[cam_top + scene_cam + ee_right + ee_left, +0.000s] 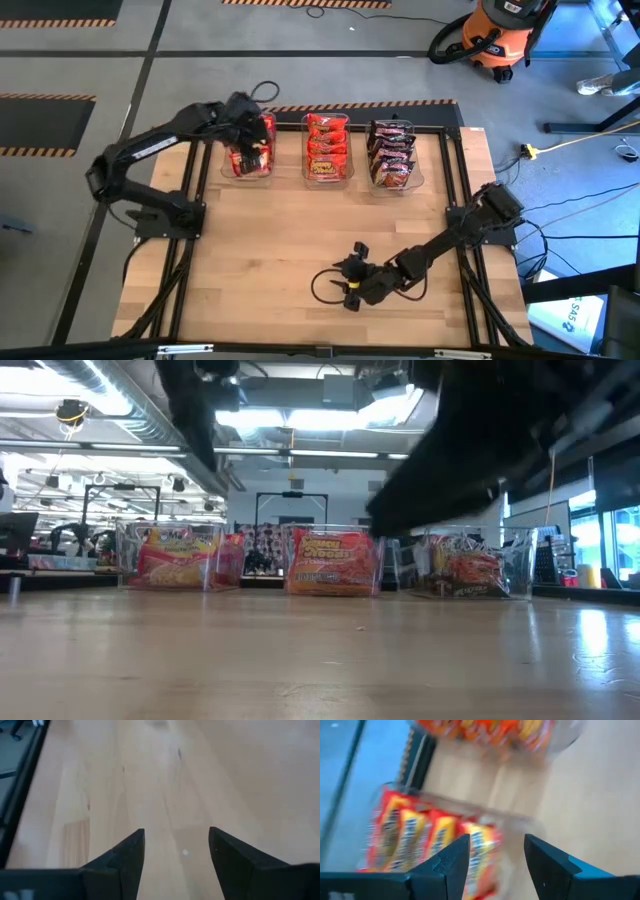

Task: Sort Maruchan noodles
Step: Return to Home Position

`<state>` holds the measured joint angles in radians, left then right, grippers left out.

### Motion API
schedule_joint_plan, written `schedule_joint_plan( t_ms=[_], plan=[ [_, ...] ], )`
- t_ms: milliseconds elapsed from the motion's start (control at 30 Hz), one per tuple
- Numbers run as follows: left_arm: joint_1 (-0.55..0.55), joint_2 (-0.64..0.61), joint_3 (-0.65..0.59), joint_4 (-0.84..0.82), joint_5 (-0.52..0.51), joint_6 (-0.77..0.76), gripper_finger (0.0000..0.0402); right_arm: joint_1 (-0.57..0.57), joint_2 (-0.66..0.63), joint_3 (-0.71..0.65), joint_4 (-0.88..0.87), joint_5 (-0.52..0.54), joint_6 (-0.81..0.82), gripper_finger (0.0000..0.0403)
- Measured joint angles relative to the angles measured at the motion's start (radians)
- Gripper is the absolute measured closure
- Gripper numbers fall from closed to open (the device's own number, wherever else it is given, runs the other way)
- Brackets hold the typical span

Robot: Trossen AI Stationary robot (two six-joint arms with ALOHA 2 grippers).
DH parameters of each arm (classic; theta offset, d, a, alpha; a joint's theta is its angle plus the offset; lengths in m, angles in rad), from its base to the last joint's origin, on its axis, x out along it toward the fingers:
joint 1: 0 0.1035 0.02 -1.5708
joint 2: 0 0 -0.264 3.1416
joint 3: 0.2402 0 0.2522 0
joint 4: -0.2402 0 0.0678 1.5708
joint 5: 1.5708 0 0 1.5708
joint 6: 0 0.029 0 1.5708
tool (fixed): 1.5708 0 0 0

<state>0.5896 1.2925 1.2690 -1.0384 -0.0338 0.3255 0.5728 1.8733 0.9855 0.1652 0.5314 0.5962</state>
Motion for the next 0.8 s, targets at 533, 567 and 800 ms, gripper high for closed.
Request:
schedule_joint_plan(
  t_ms=[533,567,800],
  plan=[
    [-0.468,-0.362,-0.503,0.708,0.205,-0.317,0.0396,-0.211,-0.353,-0.078,-0.080,-0.377,-0.313,0.0373],
    [-0.491,-0.369,-0.543,0.788,0.225,-0.335,0.0394,-0.226,-0.376,-0.109,-0.043,-0.398,-0.315,0.0386],
    [-0.612,-0.404,-0.790,1.267,0.231,-0.402,0.0393,-0.280,-0.569,-0.387,0.291,-0.450,-0.311,0.0382]
  ],
)
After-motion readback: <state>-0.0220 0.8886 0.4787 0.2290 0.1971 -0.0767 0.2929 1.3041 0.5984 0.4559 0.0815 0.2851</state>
